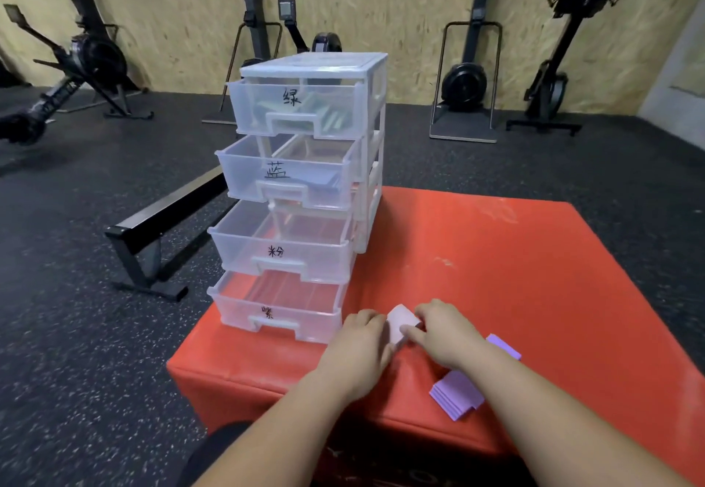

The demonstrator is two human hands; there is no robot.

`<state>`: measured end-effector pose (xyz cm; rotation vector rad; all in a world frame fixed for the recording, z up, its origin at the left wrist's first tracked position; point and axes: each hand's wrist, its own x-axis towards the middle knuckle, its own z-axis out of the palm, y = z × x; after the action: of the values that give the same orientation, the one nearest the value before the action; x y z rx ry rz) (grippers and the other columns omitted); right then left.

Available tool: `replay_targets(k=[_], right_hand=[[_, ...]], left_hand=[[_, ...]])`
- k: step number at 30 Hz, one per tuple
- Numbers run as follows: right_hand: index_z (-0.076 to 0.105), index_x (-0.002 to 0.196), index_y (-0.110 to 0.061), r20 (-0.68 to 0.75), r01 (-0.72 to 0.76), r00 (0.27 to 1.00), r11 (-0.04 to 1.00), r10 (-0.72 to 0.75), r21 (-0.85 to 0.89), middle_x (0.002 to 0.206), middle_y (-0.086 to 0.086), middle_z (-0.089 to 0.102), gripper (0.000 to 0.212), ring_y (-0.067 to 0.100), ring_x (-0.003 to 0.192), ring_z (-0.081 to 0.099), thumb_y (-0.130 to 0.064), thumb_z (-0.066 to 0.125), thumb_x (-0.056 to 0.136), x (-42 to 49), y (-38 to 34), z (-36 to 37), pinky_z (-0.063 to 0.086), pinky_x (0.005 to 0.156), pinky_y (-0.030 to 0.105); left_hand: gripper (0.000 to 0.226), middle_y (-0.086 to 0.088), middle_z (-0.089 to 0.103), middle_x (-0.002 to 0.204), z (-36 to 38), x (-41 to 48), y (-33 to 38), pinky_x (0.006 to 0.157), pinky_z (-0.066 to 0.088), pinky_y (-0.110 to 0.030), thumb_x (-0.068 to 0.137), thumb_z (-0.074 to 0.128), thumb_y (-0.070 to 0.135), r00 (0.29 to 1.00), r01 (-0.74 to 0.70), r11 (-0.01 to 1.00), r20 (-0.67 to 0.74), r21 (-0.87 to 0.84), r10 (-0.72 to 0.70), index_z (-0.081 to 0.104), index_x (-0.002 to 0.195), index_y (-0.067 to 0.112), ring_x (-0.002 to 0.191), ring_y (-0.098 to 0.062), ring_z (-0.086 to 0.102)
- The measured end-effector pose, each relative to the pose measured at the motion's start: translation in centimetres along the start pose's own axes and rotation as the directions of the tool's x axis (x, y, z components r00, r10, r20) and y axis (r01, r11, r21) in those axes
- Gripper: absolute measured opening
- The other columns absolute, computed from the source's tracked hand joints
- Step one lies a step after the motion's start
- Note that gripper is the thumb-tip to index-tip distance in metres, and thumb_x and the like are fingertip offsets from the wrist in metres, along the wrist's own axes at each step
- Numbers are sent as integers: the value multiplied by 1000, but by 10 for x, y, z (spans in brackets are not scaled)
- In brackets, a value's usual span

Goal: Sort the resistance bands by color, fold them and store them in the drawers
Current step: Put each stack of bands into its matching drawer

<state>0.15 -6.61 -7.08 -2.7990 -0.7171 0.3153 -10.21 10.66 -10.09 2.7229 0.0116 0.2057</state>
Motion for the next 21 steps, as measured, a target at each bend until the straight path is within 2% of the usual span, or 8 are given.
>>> replay_targets(k=[2, 4, 7, 10, 13, 15, 18, 21], right_hand=[[65, 115, -23, -21, -33, 999, 999, 33, -2, 115, 6, 56, 44, 31, 115, 53, -61, 59, 94, 5, -2, 9, 48, 95, 43], [65, 119, -28, -45, -67, 997, 997, 69, 40, 116, 2, 54, 44, 30, 117, 50, -62, 61, 92, 9, -2, 17, 48, 96, 44], [66, 120, -34, -49, -70, 996, 991, 76, 118, 109, -4, 53, 40, 28, 115, 50, -58, 66, 89, 13, 5, 25, 48, 96, 45], [70, 107, -36, -65, -46, 996, 979, 60, 200, 94, -11, 57, 30, 25, 102, 56, -54, 72, 83, 16, 11, 26, 49, 89, 44], [66, 87, -38, -89, -19, 995, 948, 50, 318, 81, -15, 65, 14, 17, 84, 61, -40, 79, 80, 15, 7, 22, 43, 70, 31], [67, 87, -36, -112, -3, 993, 936, 45, 352, 79, -15, 68, 14, 12, 77, 61, -31, 80, 81, 11, 2, 19, 38, 63, 24], [71, 93, -32, -156, 24, 987, 924, 38, 382, 82, -15, 72, 15, 10, 78, 63, -25, 75, 82, 5, 0, 17, 42, 66, 27], [71, 96, -33, -194, 62, 980, 883, 34, 465, 85, -16, 73, 18, 4, 79, 64, -20, 71, 82, -2, -1, 10, 46, 68, 25]], left_hand=[[41, -3, 57, 132, 5, 1, -3, 104, 44, -42, 102, 49, 50, 1000, 27, 1000, 15, -3, -27, 62, 126, 20, 115, -27, 51], [48, -1, 58, 122, 7, 3, -3, 98, 45, -41, 96, 41, 59, 999, 44, 999, 16, -18, -44, 64, 115, 21, 108, -25, 51], [31, 1, 58, 112, 11, 8, -3, 93, 47, -41, 98, 54, 52, 998, 62, 997, -24, -47, -63, 64, 105, 24, 101, -24, 53], [25, -1, 60, 115, 10, 9, -3, 95, 48, -43, 97, 64, 43, 997, 69, 994, -31, -87, -72, 68, 110, 22, 103, -27, 55], [31, -1, 61, 116, 7, 8, -2, 96, 48, -43, 96, 63, 43, 996, 75, 989, -29, -124, -79, 68, 119, 24, 105, -26, 58], [34, 2, 61, 113, 6, 7, -1, 94, 49, -43, 94, 61, 45, 996, 81, 987, -33, -141, -87, 66, 124, 28, 102, -24, 59], [31, 2, 61, 116, 4, 2, 3, 95, 49, -41, 95, 60, 34, 993, 94, 977, -59, -193, -107, 61, 125, 24, 105, -22, 59], [29, 3, 60, 123, -2, -4, 9, 97, 46, -30, 99, 59, 25, 980, 106, 942, -127, -318, -153, 56, 128, 21, 113, -17, 59]])
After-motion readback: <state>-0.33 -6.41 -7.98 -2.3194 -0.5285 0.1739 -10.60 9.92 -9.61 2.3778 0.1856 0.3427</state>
